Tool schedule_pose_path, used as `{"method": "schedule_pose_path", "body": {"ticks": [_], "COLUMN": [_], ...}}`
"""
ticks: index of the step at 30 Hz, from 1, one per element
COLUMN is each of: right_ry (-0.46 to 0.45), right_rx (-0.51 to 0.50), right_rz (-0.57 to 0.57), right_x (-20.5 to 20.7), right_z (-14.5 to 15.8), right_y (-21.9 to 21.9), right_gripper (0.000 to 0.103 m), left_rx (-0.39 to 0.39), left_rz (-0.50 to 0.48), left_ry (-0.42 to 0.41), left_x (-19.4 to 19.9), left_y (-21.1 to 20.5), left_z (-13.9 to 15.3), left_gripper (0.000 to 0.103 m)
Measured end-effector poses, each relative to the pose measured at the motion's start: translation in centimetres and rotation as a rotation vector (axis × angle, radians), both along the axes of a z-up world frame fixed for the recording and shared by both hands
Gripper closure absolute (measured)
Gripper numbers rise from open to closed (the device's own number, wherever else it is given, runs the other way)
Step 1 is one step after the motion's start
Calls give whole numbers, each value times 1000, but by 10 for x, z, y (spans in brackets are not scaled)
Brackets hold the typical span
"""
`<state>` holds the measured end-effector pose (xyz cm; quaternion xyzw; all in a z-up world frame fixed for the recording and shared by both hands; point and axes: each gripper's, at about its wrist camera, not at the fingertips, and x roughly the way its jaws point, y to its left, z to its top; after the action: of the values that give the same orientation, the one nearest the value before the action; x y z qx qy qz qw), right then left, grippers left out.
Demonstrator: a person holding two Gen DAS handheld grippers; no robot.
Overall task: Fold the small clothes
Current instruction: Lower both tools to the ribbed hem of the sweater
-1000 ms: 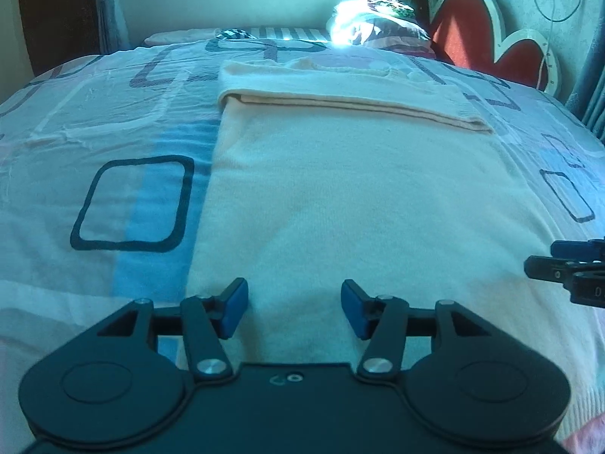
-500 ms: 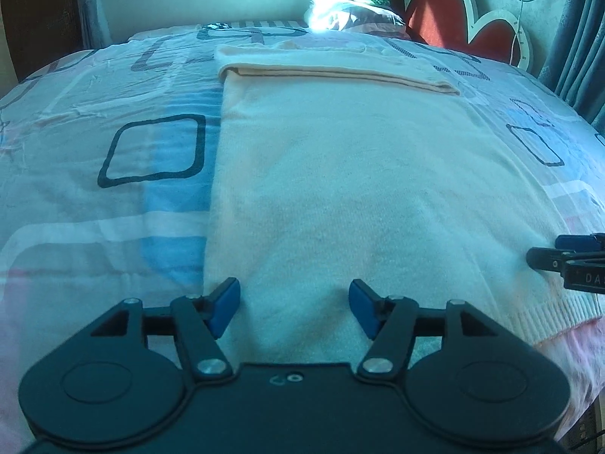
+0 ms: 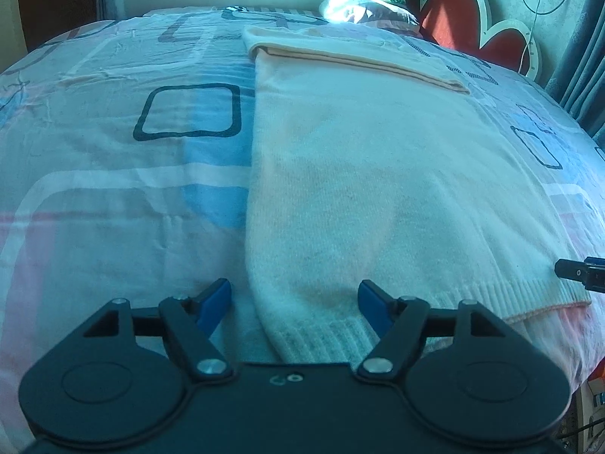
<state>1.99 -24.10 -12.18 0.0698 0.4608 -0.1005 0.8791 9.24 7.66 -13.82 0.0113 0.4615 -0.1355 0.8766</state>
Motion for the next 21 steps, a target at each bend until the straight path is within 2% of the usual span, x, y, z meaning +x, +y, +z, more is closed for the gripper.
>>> {"method": "schedule_pose_path", "body": {"ticks": [2,4,6,10,12,13,21], "right_ry": [-21,-57,-71,-41,-19,-9,24], "right_rx": [3,-9,-12,-10,18,29,53], "right_rz": [-25,-9,13,46,33,30,6], "right_x": [-5,-8,-7,-5,-7,-8,-9], "right_z": [5,14,20,12,6,3,-1], "right_y": [-1,2,7,16,11,8,-10], "right_gripper": [28,28,29,34,46,49,49], "left_rx": [-11,-43,-55,-68,-81,-83,-76], "left_rz": [9,15,7,-2,-5,-3,-16], "left_ry": [-1,3,22,34,46,50,73], "left_x": [-1,-1,1,-2,-3,-3,-4], "left_y": [4,7,7,8,10,10,8], "left_z": [2,5,4,-1,-1,-1,0], "left_gripper": [32,33,38,39,39,39,42]}}
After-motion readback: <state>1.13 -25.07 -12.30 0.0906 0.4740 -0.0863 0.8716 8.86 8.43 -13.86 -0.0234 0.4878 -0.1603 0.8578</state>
